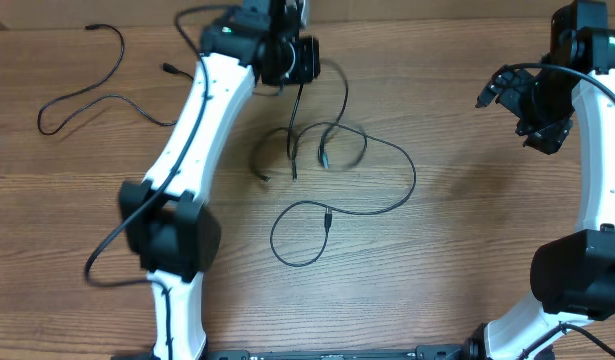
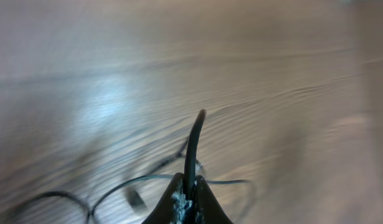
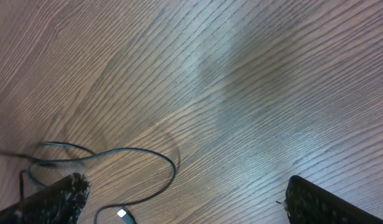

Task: Untangle cables
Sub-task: 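Lift the grasped cable with the left gripper and pull it left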

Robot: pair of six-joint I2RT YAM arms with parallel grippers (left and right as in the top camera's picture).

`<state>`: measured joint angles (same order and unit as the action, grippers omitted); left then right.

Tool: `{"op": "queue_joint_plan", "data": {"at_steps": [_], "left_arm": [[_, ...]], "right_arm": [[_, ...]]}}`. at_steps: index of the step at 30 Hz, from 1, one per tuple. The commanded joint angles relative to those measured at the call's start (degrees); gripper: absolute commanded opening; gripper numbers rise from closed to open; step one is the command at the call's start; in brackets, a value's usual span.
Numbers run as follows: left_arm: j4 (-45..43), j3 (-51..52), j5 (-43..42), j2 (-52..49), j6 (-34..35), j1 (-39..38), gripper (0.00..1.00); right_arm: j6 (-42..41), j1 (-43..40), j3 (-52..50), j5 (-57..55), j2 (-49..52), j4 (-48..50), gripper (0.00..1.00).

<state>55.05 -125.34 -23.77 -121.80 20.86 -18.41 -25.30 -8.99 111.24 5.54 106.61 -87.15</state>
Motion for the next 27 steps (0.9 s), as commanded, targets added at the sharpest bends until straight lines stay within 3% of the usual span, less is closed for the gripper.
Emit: {"op": "queue_joint_plan", "data": {"at_steps": [1,9,15,20,27], "left_arm": [[-1.90,-1.97,-4.85,8.00,-0.94,-0.44,0.04],[-7.76,-1.97,-4.28,18.53,-1.60,-0.79,0.04],[-6.99,-1.97,-2.80,22.34,-0.98,-0.74,0.04],[-0.79,-1.95,7.58,23.04,7.93,0.52,0.04],[6.36,-1.88,7.89,22.69,15.63,6.95,0.04]], "right_arm": [[-0.20,-0.11,0.02,-0.37,-0.83,0.13,1.00],[-0.20,-0.11,0.02,-0.37,-0.83,0.13,1.00],[-0.20,-0.11,0.02,-0.37,-0.81,0.13,1.00],[-0.20,-0.11,0.02,-0.37,-0.83,0.11,1.00],[-0.20,-0.11,0.02,-0.37,-0.81,0.11,1.00]]}}
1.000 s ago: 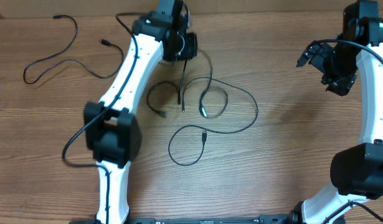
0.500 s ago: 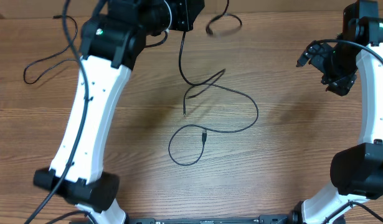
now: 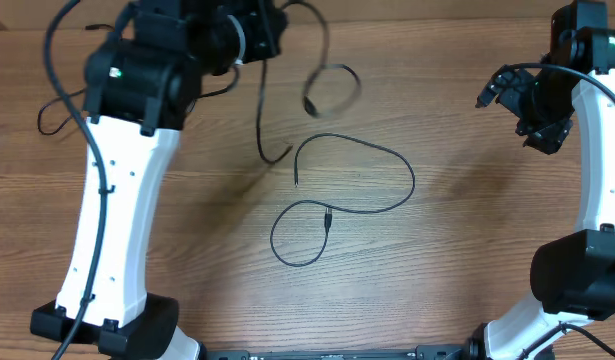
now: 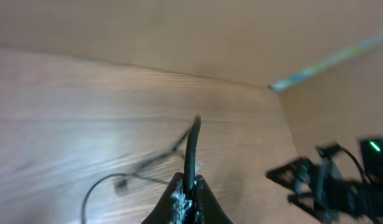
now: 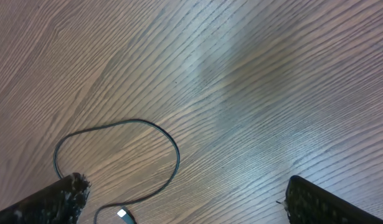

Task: Untangle cables
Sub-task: 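Lift the grasped cable with the left gripper and pull it left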

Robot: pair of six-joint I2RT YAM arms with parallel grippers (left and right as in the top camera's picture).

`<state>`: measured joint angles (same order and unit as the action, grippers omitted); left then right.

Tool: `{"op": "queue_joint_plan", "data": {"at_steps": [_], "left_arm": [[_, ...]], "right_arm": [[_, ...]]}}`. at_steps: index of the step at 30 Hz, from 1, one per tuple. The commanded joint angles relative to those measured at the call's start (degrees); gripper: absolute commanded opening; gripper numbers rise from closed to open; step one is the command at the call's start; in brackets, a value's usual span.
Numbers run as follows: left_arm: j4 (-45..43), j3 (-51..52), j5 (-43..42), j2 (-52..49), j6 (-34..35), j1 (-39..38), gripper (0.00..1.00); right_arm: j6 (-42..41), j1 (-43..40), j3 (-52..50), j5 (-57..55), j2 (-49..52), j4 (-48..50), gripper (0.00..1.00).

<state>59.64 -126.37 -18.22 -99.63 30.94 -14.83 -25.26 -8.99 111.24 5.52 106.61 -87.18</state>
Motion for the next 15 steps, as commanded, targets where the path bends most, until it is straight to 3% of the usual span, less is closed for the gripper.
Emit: {"op": "queue_joint_plan", "data": {"at_steps": [1,6,15], "left_arm": [[2.80,-0.85,2.32,0.52,6.60,4.31,0.04],[10.75,-0.85,3.89,0.52,15.47,10.58,0.04],[20.46,-0.42,3.76,0.52,18.45,22.18,0.04]], "right_arm": [[-0.24,-0.11,0.02,-0.35,-0.83,0.13,1.00],[-0.24,-0.11,0.02,-0.35,-0.81,0.15,1.00],[-0.24,-0.11,0.02,-0.35,-0.83,0.15,1.00]]}}
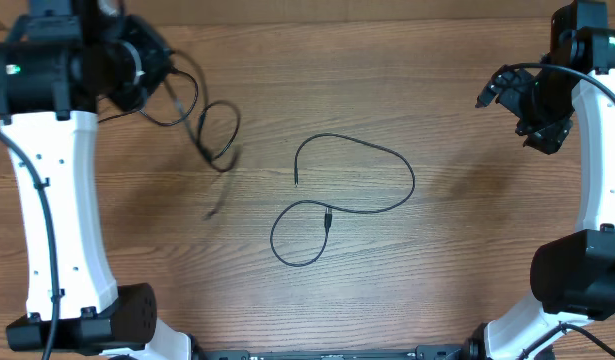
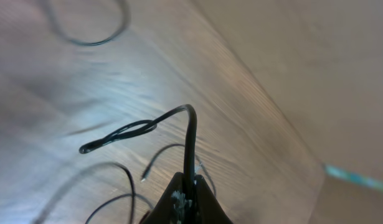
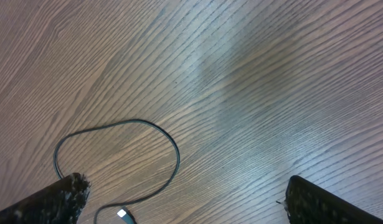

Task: Untangle cables
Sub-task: 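Lift the grasped cable with the left gripper and pull it left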

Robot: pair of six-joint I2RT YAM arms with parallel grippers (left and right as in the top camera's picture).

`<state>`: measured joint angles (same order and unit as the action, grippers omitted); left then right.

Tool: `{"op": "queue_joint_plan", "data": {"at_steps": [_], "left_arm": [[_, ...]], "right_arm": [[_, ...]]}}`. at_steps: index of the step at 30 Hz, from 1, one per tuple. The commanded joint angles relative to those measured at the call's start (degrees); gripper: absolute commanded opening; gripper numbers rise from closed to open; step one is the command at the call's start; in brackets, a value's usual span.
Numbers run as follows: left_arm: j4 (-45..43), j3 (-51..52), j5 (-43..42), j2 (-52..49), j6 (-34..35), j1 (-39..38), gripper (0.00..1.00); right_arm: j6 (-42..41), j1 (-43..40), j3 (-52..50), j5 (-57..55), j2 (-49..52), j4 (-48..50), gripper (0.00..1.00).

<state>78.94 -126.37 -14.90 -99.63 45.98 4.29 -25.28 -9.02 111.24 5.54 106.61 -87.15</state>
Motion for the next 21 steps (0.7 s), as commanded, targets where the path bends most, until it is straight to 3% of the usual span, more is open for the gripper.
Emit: {"op": "queue_joint_plan", "data": {"at_steps": [1,8,21], "left_arm": [[1.92,-0.33,0.22,0.52,4.04,4.33,0.04],[6.78,-0.09,0.46,0.52,4.66,9.51,0.05],[5.66,5.84,2.01,0.52,4.66,16.72,0.05]], "right_arm": [[-0.22,-0.09,0.02,-0.37,-0.81,0.13,1.00],[-0.22,-0.09,0.02,-0.37,-0.83,0.13,1.00],[-0.22,-0.09,0.02,-0.37,-0.83,0.13,1.00]]}}
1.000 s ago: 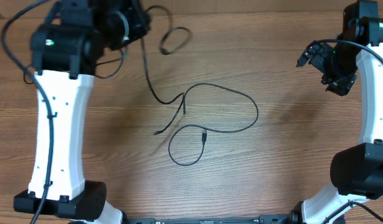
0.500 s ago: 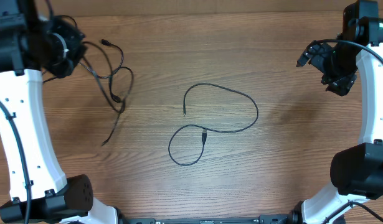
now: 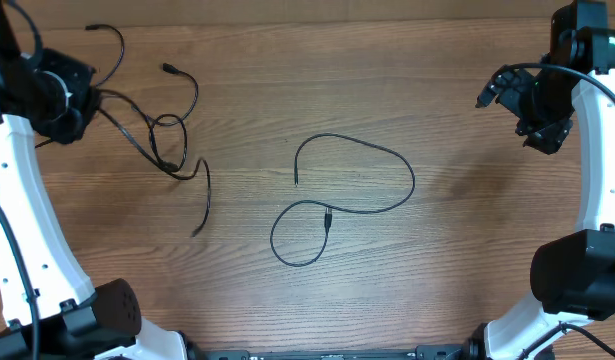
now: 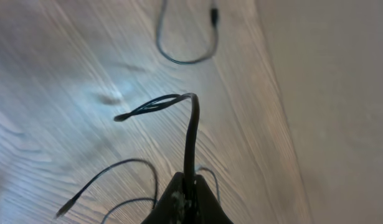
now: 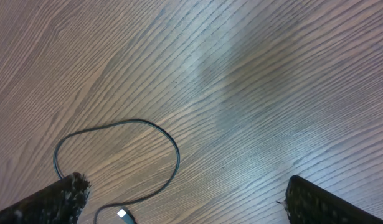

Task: Untangle cables

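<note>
My left gripper (image 3: 77, 100) is at the table's far left, shut on a thin black cable (image 3: 203, 195). That cable trails right from it, through a small knot of loops, to a loose end. In the left wrist view the cable (image 4: 191, 134) stands up out of the closed left gripper (image 4: 190, 194) and bends left. A second black cable (image 3: 359, 178) lies alone mid-table as a big loop. My right gripper (image 3: 512, 100) hovers at the far right, open; in its wrist view the right gripper (image 5: 186, 190) holds nothing, with the loop (image 5: 169, 146) below it.
A third black cable (image 3: 112, 40) lies at the back left, its strands running into the loops of the held one. Wooden table (image 3: 467, 260) all around. The white left arm (image 3: 22, 210) stands along the left edge.
My left gripper has moved further left with the cable. The cable, which hung in loops below it, now trails over the table's left part. The middle cable and right arm are unchanged.
My left gripper was shut on a cable at the back centre, tangled with the looped cable. Then it was at the back left, with that cable clear of the loop. It was further left at each later moment; the loop stays alone mid-table.
</note>
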Robot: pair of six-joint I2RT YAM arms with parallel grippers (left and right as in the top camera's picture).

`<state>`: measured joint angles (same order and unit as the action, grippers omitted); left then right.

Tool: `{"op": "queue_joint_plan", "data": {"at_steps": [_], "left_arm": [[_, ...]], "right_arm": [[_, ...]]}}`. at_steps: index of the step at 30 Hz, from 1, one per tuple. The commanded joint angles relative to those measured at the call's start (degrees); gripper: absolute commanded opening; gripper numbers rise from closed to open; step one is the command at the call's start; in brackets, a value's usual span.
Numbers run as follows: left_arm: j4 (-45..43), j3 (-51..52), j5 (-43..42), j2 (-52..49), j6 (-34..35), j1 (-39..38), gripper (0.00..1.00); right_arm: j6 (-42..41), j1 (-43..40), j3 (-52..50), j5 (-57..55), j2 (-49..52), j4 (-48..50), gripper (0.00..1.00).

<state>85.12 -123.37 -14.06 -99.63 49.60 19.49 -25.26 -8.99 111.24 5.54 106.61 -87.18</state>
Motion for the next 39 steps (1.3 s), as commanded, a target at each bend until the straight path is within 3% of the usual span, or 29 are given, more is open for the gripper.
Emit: {"op": "queue_joint_plan", "data": {"at_steps": [1,15,18,21,24,26,28,36,39], "left_arm": [[-0.72,3.89,1.18,0.52,1.03,2.03,0.05],[-15.76,19.76,3.37,-0.02,-0.31,16.98,0.05],[-18.10,21.22,8.63,-0.74,-1.01,19.63,0.04],[-21.14,21.92,14.69,-1.81,-6.34,21.05,0.09],[-22.25,21.94,19.93,-4.02,-9.38,21.70,0.08],[-22.23,21.97,20.17,-5.62,-9.40,22.03,0.15],[-21.75,21.97,19.91,-7.89,-9.42,22.23,0.35],[-17.62,21.97,15.15,-15.96,-15.54,22.12,0.41],[-14.43,21.97,17.27,-19.19,-14.67,22.53,0.51]], "right_arm": [[-0.24,-0.11,0.02,-0.37,-0.83,0.15,1.00],[-0.24,-0.11,0.02,-0.37,-0.81,0.13,1.00],[-0.24,-0.11,0.02,-0.37,-0.81,0.15,1.00],[-0.24,-0.11,0.02,-0.37,-0.83,0.15,1.00],[-0.24,-0.11,0.02,-0.37,-0.81,0.15,1.00],[-0.24,-0.11,0.02,-0.37,-0.81,0.15,1.00],[-0.24,-0.11,0.02,-0.37,-0.83,0.13,1.00],[-0.24,-0.11,0.02,-0.37,-0.81,0.15,1.00],[-0.24,-0.11,0.02,-0.37,-0.83,0.15,1.00]]}}
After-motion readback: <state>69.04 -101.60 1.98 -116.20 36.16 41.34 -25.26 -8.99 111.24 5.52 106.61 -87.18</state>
